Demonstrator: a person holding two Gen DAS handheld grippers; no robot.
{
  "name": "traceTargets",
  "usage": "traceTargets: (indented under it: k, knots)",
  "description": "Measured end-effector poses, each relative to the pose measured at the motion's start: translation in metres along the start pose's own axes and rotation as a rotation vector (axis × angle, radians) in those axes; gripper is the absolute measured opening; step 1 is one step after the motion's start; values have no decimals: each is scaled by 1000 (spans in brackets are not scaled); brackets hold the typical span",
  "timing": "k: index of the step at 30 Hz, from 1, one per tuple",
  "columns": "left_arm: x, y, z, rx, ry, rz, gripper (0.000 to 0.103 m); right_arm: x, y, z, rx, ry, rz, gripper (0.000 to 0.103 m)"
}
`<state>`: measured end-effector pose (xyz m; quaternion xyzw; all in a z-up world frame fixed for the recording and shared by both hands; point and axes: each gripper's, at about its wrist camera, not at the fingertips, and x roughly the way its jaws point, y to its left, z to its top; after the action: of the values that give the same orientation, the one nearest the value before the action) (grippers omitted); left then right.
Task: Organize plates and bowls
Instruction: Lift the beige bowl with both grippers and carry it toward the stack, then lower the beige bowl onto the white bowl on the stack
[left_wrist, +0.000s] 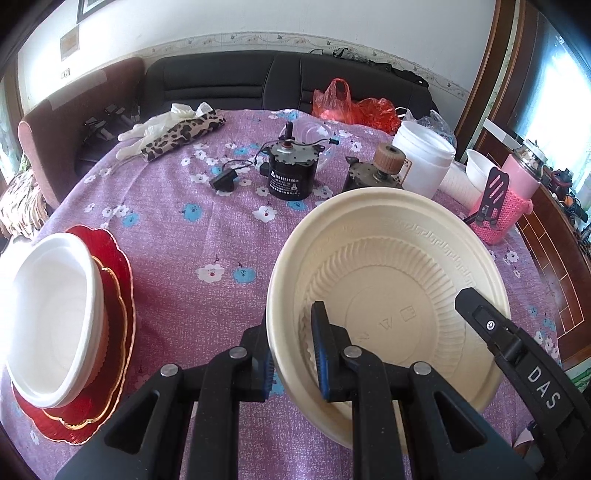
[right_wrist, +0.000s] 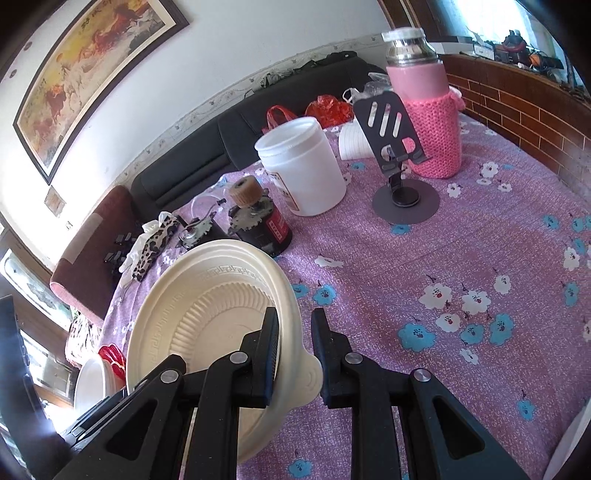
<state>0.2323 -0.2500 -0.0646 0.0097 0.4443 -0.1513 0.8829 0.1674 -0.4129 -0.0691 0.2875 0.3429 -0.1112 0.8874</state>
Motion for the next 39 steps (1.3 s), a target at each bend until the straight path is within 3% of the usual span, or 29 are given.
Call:
traceTargets:
  k: [21, 39]
  knots:
    - [-77, 77, -3, -116, -127, -30, 17, -33, 71, -35, -27, -78, 74, 20]
    - [-109, 185, -22, -206, -149, 47, 17, -34, 171, -80, -151, -49, 137, 20]
